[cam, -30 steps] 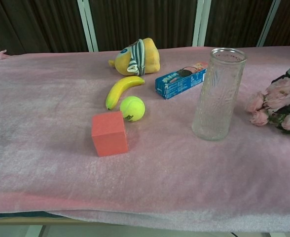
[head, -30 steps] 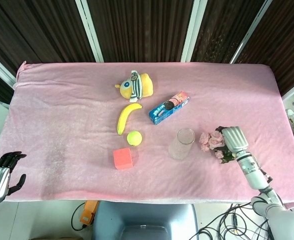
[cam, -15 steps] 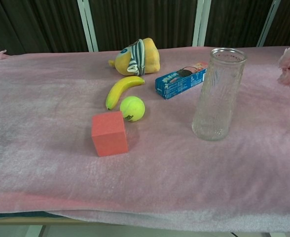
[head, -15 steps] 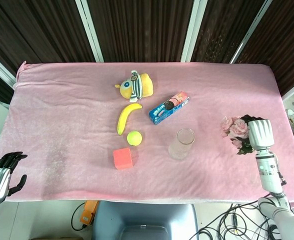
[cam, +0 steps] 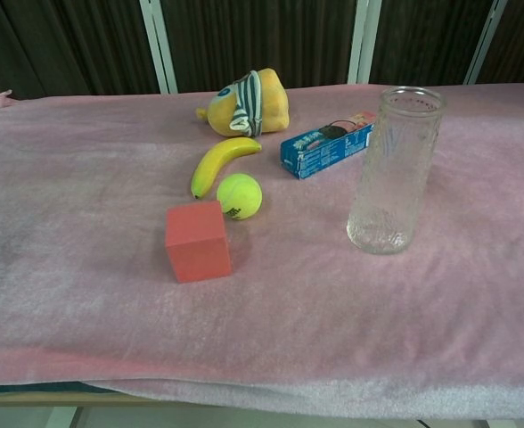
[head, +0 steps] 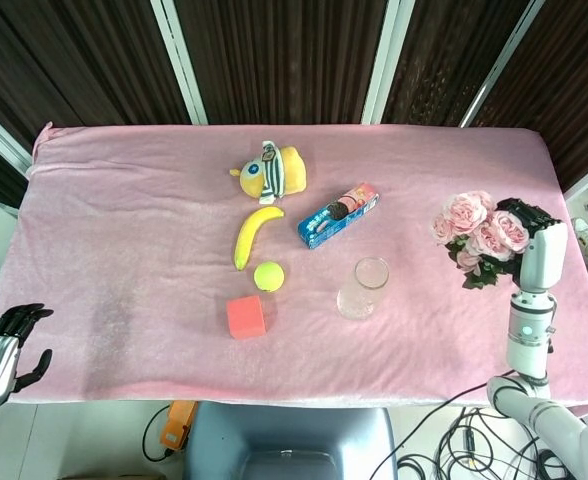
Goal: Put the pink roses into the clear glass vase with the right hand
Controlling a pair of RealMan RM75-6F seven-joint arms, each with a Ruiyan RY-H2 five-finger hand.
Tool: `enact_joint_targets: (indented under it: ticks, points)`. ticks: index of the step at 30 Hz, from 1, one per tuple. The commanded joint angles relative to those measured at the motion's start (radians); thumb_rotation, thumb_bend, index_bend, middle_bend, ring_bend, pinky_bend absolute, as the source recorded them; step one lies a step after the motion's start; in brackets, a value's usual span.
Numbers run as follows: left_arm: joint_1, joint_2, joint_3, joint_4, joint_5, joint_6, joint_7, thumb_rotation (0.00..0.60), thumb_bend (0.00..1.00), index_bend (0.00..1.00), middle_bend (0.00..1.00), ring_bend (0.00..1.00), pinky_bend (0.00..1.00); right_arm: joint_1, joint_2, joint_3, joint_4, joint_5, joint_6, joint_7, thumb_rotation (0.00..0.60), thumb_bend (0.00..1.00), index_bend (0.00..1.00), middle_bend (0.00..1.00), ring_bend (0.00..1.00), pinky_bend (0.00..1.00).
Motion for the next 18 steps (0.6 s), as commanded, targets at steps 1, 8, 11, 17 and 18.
enact_joint_targets:
  ticks: [1, 8, 11, 17, 18]
  points:
    - [0.000, 0.000, 0.000, 0.000, 0.000, 0.001, 0.001, 0.600, 0.39, 0.25, 0.20, 0.15, 0.28, 0.029, 0.065, 0.037, -0.141, -0.008, 0.005, 0.011, 0.600, 0.47, 0.84, 0.68, 0.73, 0.80]
    - [0.000, -0.001, 0.001, -0.001, 0.001, 0.000, 0.007, 0.600, 0.39, 0.25, 0.20, 0.15, 0.28, 0.055, 0.175, 0.062, -0.423, -0.047, -0.034, 0.078, 0.600, 0.47, 0.84, 0.68, 0.73, 0.80]
    - [0.001, -0.002, 0.000, -0.001, -0.001, 0.001, 0.009, 0.600, 0.39, 0.25, 0.20, 0.15, 0.28, 0.064, 0.209, 0.070, -0.512, -0.056, -0.058, 0.112, 0.600, 0.47, 0.84, 0.68, 0.73, 0.80]
    - [0.001, -0.003, 0.000, -0.001, 0.001, 0.002, 0.012, 0.600, 0.39, 0.25, 0.20, 0.15, 0.28, 0.101, 0.226, 0.099, -0.599, -0.065, -0.093, 0.153, 0.600, 0.48, 0.84, 0.68, 0.73, 0.80]
    - [0.001, -0.003, 0.000, -0.002, 0.001, 0.002, 0.012, 0.600, 0.39, 0.25, 0.20, 0.15, 0.28, 0.110, 0.223, 0.103, -0.604, -0.065, -0.101, 0.163, 0.600, 0.48, 0.84, 0.68, 0.73, 0.81]
